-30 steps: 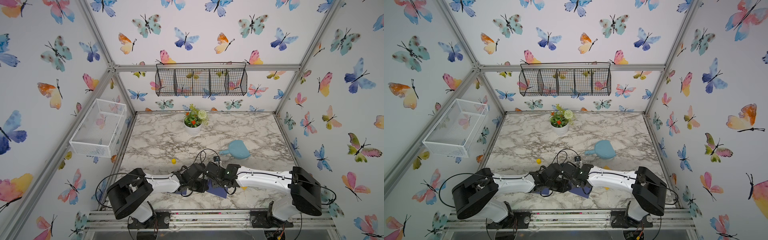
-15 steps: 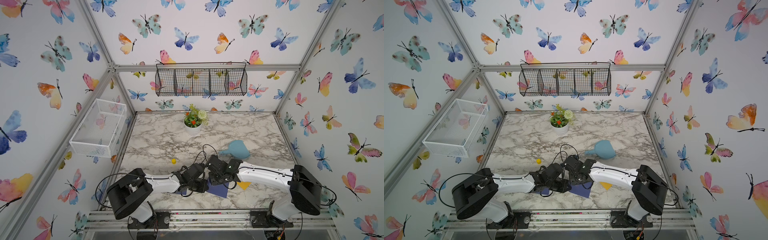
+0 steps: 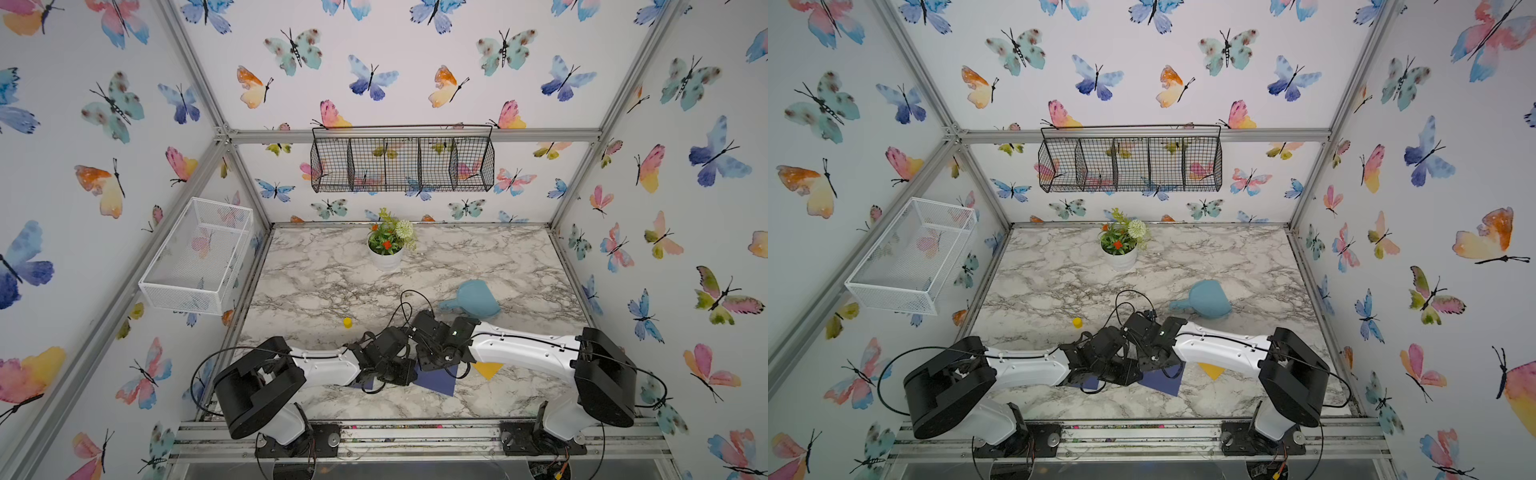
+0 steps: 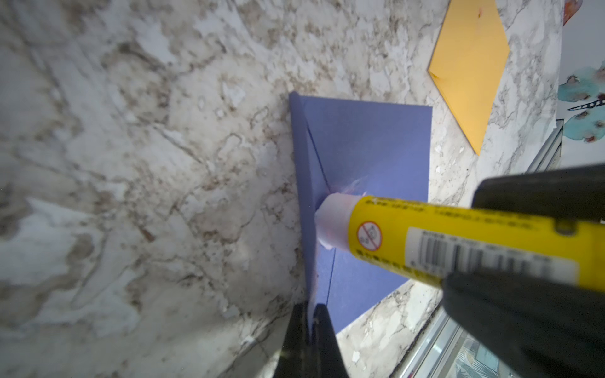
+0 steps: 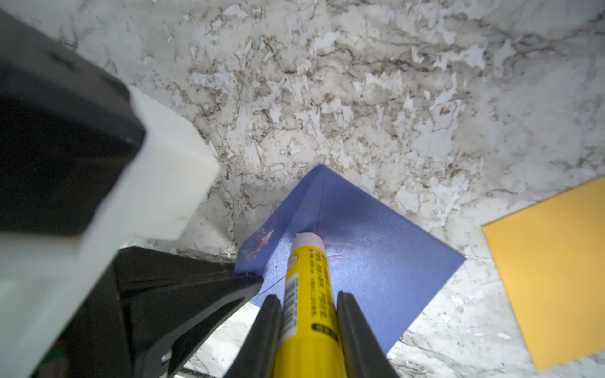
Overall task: Seal the envelope with a glue stick
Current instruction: Apply the envelope at the center of the board.
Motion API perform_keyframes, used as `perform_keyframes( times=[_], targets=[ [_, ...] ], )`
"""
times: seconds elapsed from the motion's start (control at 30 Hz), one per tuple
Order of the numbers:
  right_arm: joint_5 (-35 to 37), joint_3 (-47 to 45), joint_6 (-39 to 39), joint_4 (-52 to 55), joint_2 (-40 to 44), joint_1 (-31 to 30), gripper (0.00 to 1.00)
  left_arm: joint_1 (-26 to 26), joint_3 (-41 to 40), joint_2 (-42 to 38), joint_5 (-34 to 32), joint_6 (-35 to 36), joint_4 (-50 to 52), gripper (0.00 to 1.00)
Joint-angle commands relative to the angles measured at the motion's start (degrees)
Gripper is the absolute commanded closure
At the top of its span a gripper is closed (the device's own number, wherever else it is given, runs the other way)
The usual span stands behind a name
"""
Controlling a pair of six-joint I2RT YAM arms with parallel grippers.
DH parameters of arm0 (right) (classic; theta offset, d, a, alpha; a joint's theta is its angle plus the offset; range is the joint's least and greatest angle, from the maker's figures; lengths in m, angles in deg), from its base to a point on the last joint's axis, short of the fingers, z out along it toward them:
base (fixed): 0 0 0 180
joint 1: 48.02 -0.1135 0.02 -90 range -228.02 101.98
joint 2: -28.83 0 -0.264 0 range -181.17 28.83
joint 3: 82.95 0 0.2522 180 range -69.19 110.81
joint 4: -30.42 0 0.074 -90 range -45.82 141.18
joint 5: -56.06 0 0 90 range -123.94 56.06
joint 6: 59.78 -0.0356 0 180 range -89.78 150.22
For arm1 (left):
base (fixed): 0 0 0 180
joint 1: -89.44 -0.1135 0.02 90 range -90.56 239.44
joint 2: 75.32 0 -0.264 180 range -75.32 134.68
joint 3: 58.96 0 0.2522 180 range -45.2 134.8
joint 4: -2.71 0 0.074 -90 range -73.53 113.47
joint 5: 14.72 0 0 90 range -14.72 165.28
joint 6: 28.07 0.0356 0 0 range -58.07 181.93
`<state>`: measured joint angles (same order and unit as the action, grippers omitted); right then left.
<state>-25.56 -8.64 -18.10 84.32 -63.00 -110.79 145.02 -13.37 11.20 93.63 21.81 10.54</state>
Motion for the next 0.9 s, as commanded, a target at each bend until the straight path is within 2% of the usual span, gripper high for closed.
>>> perform_keyframes(
  times=[0.0,0.3,0.57,0.87],
  targets=[
    [3.98,-2.05,-0.90,11.10,-2.31,0.01,0.97,-0.15,-0.60,-1.16,-0.51,0.03,2.11,1.00],
    [2.39,-2.86,-1.43,10.05,-1.30,-0.08,0.97,-0.16,-0.59,-1.13,-0.77,-0.25,2.16,1.00],
    [-8.52,-7.18,-1.25,1.04,1.81,-0.30,0.97,-0.15,-0.21,-0.97,-0.69,-0.29,2.20,1.00],
    [-9.74,-7.11,-1.34,-0.69,1.09,-0.78,0.97,-0.19,-0.28,-0.96,-0.68,-0.40,2.14,1.00]
  ],
)
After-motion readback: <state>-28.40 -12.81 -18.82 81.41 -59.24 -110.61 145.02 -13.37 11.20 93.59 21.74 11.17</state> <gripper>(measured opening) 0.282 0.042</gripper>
